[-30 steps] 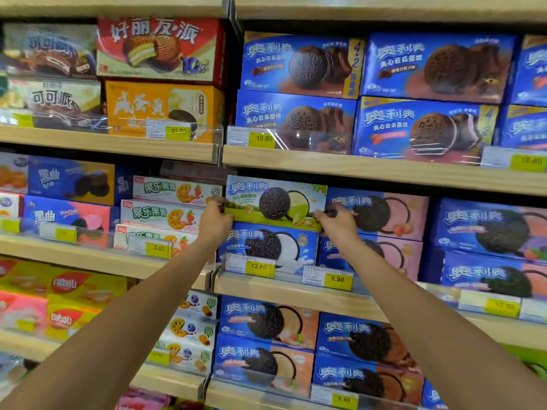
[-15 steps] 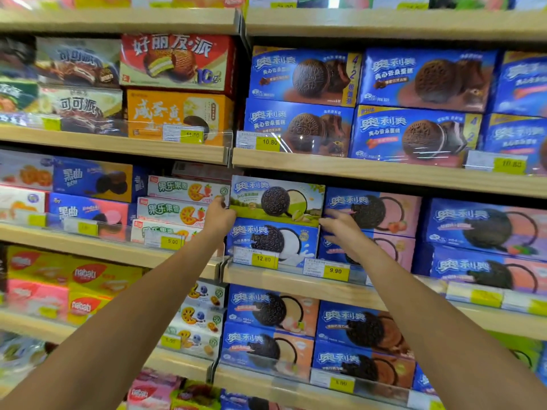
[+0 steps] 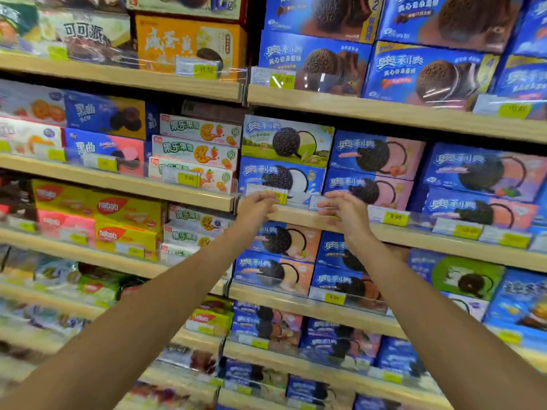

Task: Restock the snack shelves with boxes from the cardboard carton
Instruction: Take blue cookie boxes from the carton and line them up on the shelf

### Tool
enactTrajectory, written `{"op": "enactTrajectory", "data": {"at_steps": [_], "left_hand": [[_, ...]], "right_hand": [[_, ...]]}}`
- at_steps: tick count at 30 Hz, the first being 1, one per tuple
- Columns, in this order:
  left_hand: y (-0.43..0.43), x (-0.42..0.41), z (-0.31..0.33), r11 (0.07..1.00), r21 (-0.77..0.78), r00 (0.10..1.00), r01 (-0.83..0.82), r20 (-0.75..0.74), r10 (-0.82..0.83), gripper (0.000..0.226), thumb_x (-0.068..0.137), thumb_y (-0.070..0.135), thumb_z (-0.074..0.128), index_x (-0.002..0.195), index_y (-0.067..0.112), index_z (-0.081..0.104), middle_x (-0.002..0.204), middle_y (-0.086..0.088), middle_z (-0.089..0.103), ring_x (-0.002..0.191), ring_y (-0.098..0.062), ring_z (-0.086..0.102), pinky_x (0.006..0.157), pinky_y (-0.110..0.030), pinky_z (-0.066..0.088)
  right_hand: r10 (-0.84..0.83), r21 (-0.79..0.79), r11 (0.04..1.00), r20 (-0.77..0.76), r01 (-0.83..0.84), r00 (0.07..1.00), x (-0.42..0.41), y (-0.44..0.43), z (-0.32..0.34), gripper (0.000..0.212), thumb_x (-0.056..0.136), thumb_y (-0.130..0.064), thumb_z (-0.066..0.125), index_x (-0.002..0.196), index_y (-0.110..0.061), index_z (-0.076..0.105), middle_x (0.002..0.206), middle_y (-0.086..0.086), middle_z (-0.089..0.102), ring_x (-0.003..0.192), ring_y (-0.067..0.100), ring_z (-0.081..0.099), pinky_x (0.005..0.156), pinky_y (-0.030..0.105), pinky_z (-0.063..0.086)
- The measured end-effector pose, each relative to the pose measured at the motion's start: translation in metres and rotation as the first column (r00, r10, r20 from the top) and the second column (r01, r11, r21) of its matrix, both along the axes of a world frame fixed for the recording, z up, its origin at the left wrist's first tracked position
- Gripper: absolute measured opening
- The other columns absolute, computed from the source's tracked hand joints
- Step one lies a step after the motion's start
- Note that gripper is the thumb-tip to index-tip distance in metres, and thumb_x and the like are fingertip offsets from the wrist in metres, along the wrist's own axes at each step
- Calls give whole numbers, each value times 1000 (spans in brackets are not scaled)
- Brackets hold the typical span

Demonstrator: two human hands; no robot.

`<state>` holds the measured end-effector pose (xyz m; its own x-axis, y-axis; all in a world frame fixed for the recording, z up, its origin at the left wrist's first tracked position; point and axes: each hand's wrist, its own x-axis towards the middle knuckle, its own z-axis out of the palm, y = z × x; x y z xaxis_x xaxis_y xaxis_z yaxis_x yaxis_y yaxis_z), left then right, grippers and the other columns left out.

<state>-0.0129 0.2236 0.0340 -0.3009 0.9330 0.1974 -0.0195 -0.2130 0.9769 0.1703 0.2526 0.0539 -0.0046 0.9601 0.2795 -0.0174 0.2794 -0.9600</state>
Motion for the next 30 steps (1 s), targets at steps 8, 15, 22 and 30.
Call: {"op": "enactTrajectory", "data": {"at_steps": [8,15,22,30], "left_hand": [[-51,24,-49,938,-299,978,173,-58,-199,27,95,14,52,121,8,56,109,-4,60,94,-18,61,64,-23,46],[-68,66,-132,882,-454,984,129,-50,-169,9,92,13,56,83,17,59,78,4,60,71,-11,58,69,-27,43],[-126,94,-284,803,-581,987,133,3,-161,22,91,13,56,73,25,53,68,11,59,69,-6,50,72,-25,44],[-208,67,-427,672,-740,998,13,53,39,33,96,1,43,70,22,45,74,5,44,69,-8,43,65,-16,34]], "right_hand": [[42,-142,989,92,-29,995,9,-44,-55,23,89,1,46,77,-9,63,53,-2,64,47,10,56,42,19,44],[195,-299,946,208,-128,959,28,-74,-144,19,92,-7,52,77,-12,62,67,3,65,44,6,59,43,19,47],[338,-576,810,303,-112,891,48,-111,-294,13,95,-15,52,87,-13,63,66,-2,65,42,1,58,49,20,46],[486,-805,586,259,-92,835,43,-161,-476,19,94,-13,53,77,-19,60,57,-7,65,48,6,58,60,26,48]]}}
